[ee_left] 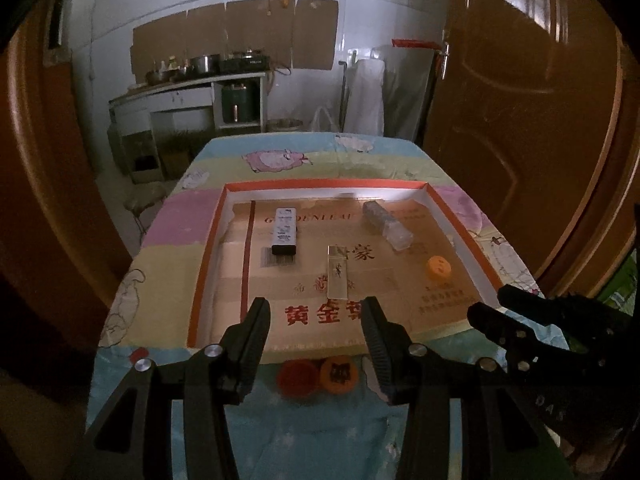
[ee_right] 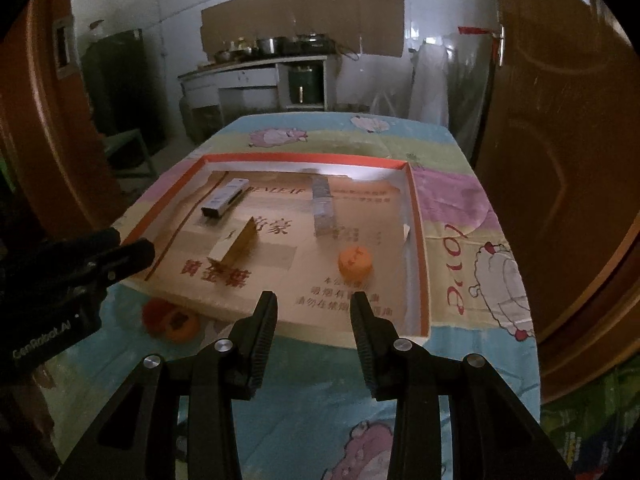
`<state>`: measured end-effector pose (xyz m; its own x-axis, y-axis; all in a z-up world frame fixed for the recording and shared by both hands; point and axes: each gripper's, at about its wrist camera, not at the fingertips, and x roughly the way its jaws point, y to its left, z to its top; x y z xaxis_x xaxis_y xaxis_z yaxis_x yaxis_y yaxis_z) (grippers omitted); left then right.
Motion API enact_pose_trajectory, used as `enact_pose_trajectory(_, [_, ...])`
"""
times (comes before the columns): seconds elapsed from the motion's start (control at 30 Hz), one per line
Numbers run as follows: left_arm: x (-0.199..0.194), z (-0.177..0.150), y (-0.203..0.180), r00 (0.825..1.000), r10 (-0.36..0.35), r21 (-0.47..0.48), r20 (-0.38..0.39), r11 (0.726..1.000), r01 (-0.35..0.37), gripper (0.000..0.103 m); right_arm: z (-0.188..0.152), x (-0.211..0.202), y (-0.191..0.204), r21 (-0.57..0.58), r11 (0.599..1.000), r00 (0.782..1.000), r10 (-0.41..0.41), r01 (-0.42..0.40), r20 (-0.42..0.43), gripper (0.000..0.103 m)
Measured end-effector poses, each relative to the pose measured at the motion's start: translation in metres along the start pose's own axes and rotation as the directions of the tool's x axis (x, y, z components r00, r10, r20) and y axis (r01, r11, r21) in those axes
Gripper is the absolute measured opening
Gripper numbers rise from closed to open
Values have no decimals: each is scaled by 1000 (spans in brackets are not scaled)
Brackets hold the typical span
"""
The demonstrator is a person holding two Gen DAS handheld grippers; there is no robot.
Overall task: Organize rigid objects
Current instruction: 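Withdraw both open tools from the tray back toward the loose items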
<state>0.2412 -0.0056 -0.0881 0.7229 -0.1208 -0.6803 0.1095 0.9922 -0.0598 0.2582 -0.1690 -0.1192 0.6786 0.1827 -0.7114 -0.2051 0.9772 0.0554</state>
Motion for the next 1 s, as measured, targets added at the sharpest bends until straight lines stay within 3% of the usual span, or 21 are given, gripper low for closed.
enact_pose_trajectory(0.43, [-41,-24,-5,999,-15,7,51,1000,14,47,-30,-46,24,0,999,999,44,-44,24,39])
enact_pose_trajectory(0.8, [-73,-60,2,995,26,11,93,1000,-28,47,-67,-81,39,-9,997,996,75,-75,43,39])
enact_pose_trajectory(1.0, [-84,-80,5,996,14,4,92,1000,-14,47,-88,-97,50,-34,995,994,94,-92,48,39])
